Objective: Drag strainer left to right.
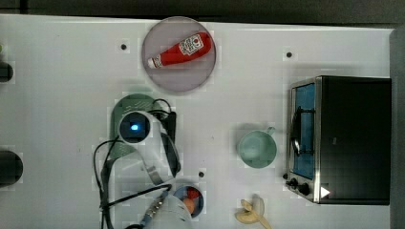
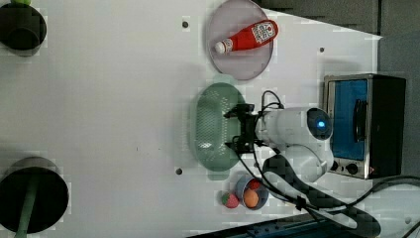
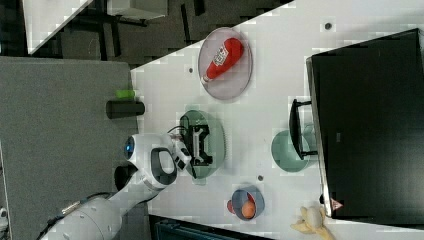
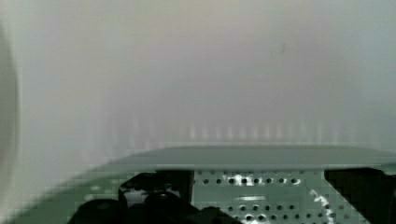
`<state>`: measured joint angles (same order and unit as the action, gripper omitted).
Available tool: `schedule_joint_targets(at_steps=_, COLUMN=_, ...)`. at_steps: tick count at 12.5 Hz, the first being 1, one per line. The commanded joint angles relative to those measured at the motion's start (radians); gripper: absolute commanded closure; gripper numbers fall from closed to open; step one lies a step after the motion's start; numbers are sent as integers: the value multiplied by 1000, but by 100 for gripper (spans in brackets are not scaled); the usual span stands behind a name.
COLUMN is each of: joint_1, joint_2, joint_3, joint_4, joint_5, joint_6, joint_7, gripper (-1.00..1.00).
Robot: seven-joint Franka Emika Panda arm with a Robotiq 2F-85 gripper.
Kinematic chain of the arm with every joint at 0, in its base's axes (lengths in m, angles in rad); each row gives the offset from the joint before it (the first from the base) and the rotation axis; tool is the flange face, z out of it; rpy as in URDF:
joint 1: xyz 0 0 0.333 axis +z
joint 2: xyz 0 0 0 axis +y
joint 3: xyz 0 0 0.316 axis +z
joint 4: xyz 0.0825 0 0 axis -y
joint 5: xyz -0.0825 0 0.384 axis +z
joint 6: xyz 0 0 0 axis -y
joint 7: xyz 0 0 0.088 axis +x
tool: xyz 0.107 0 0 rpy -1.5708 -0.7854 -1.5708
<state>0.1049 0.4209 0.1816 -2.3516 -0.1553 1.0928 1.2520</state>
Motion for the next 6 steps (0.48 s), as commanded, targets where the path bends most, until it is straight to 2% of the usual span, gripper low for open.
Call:
schedule_joint_targets(at_steps=1, joint_1=-31, joint_2=-46, joint_3=-71, joint_4=-21, joint_5=-7, joint_6=-14, joint_7=-136, gripper=-100)
schedule_joint_targets(at_steps=6, joint_1=-37, joint_2=-56, joint_3=-187, joint_4=-34, joint_5=-7, joint_6=-14, joint_7=-231, gripper=-100)
